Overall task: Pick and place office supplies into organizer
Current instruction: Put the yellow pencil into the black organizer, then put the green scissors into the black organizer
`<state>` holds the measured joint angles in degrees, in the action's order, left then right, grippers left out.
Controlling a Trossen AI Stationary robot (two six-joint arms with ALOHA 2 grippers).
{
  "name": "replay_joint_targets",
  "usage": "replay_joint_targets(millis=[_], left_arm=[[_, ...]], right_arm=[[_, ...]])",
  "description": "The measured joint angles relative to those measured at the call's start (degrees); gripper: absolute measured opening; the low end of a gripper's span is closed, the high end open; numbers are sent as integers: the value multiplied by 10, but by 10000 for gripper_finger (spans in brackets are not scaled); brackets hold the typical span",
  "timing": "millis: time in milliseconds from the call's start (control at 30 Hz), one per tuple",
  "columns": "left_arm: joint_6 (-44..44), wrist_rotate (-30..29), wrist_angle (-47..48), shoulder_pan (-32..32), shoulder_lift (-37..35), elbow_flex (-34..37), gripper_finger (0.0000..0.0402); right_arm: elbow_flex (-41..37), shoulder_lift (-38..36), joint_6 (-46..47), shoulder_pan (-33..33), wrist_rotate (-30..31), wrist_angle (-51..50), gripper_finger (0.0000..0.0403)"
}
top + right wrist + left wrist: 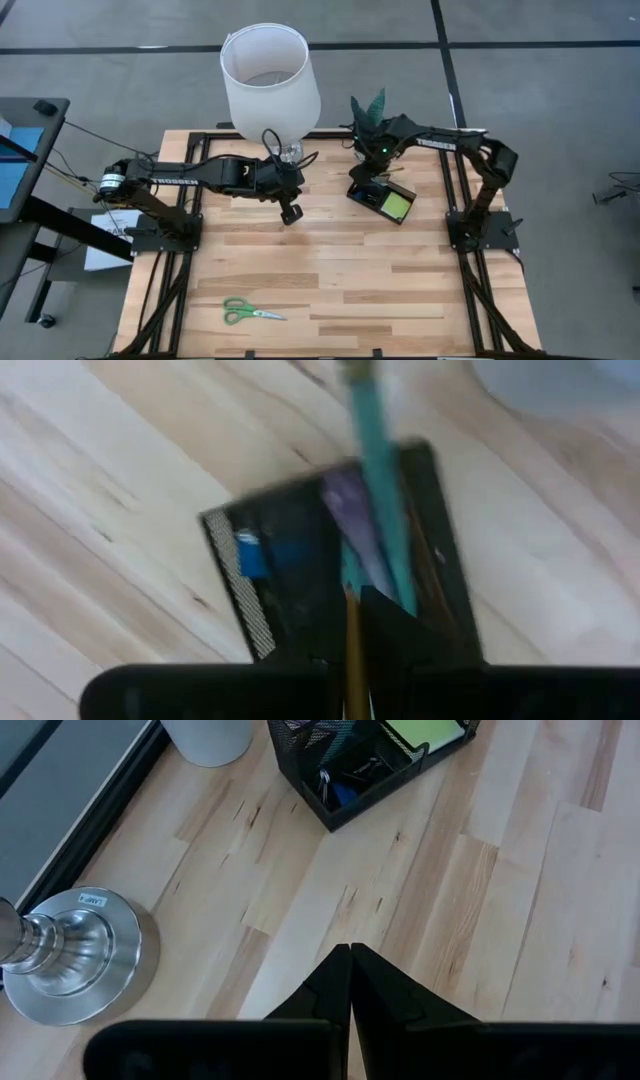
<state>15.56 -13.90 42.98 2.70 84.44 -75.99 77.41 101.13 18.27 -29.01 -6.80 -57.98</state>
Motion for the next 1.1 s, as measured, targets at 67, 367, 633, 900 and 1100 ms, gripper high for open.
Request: replay_joint_targets(millis=[67,367,633,900,1100], left_arm=[[0,-1,0,0,0,0,0],[3,-3,0,0,0,0,0],[6,-3,0,0,0,0,0],[7,-3,0,0,0,0,0],[-6,46,3,0,0,0,0]], right_arm=[[3,8,-16,7,-3,17,12],[6,56,-49,19,19,23,38],[6,54,-69,28,24,26,69],[60,55,-80,31,27,-25,59],[187,55,-82,44,21,-155,50]])
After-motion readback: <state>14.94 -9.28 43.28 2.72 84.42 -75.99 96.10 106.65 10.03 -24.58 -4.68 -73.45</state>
